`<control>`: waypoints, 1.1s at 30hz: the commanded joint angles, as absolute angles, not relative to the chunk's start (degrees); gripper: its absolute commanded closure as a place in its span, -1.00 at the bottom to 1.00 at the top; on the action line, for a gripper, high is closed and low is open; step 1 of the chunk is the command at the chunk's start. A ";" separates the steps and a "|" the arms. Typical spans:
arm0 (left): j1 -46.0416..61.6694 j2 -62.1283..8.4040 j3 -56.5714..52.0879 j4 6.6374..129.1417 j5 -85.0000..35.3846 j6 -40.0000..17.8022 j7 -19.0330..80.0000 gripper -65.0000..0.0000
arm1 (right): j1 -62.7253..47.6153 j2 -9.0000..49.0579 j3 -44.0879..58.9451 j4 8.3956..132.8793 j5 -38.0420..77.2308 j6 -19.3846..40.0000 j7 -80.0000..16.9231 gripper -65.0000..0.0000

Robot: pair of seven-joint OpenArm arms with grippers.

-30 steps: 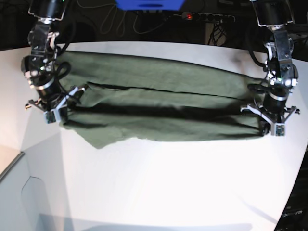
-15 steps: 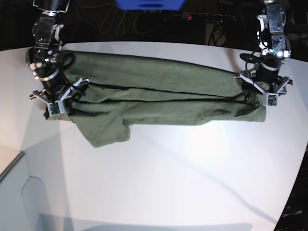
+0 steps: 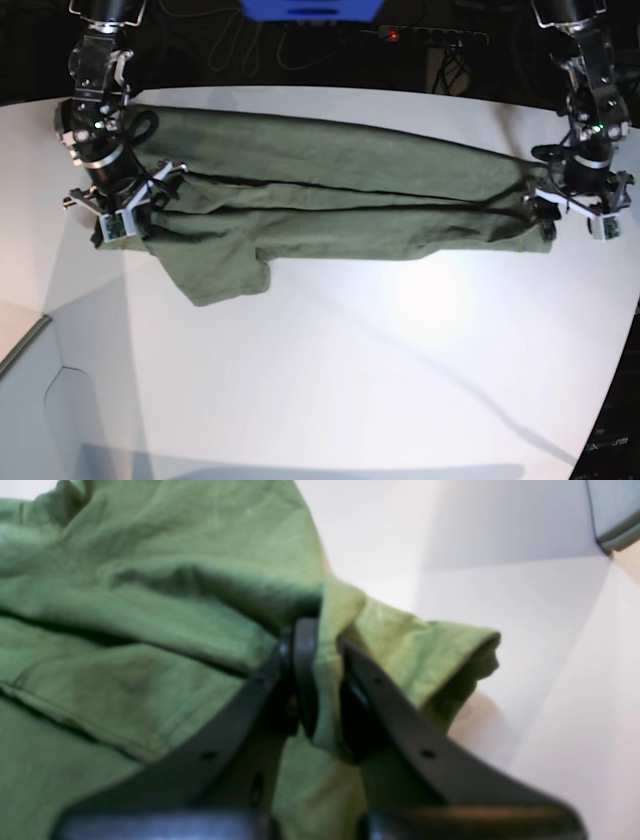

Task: Layout the t-shirt on the table in an organized manner, then fold the t-shirt properly
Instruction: 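Lift the grasped edges and fold them toward the collar with both grippers, then lower the folded fabric and open both grippers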

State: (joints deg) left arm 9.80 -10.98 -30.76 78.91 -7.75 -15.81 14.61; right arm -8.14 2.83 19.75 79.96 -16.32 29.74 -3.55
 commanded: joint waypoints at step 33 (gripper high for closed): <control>6.29 -10.77 -24.31 70.73 -17.10 -15.43 13.05 0.21 | -7.08 3.21 19.74 80.92 -15.87 29.67 -2.15 1.00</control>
State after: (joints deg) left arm 6.81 -10.15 -24.12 69.49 -16.58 -15.20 14.55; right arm -7.66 2.83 19.70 79.94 -16.32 29.74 -3.62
